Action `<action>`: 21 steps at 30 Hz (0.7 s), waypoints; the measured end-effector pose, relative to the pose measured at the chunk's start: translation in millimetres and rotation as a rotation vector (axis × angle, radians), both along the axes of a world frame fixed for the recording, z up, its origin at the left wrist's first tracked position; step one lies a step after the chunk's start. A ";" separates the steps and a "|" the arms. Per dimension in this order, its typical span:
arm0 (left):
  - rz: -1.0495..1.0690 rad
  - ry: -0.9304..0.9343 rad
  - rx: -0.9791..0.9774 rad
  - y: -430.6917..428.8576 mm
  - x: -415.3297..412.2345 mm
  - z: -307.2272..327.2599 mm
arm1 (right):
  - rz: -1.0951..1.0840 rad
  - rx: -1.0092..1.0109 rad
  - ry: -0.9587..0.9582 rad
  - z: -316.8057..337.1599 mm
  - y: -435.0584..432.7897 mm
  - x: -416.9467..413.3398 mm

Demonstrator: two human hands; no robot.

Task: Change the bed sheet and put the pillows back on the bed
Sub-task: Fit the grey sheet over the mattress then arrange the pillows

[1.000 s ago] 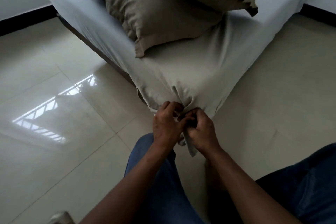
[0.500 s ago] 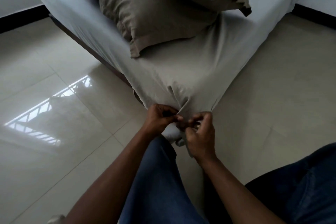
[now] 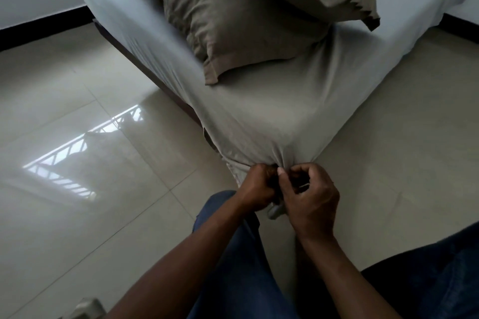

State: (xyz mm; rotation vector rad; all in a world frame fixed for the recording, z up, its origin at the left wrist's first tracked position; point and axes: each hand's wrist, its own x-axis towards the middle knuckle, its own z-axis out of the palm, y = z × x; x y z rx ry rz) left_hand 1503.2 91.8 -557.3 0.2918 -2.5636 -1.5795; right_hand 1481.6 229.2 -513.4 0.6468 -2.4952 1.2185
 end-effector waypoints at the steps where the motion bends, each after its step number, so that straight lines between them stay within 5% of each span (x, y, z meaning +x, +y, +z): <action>1: 0.008 0.028 0.009 3.6 -0.6 -0.3 | -0.006 0.002 0.009 1.5 2.5 -2.2; 9: 0.227 0.185 0.105 36.0 7.7 6.7 | 0.169 0.166 0.159 5.5 13.0 -26.5; 15: 0.509 0.423 -0.004 37.6 41.2 28.1 | 0.187 0.181 0.203 23.5 24.3 -27.4; 17: 0.512 0.390 0.156 43.7 42.2 30.4 | 0.192 0.174 0.192 26.8 26.7 -27.3; 21: 0.398 0.270 0.830 54.3 19.7 36.5 | 0.254 0.189 0.180 25.6 27.6 -27.4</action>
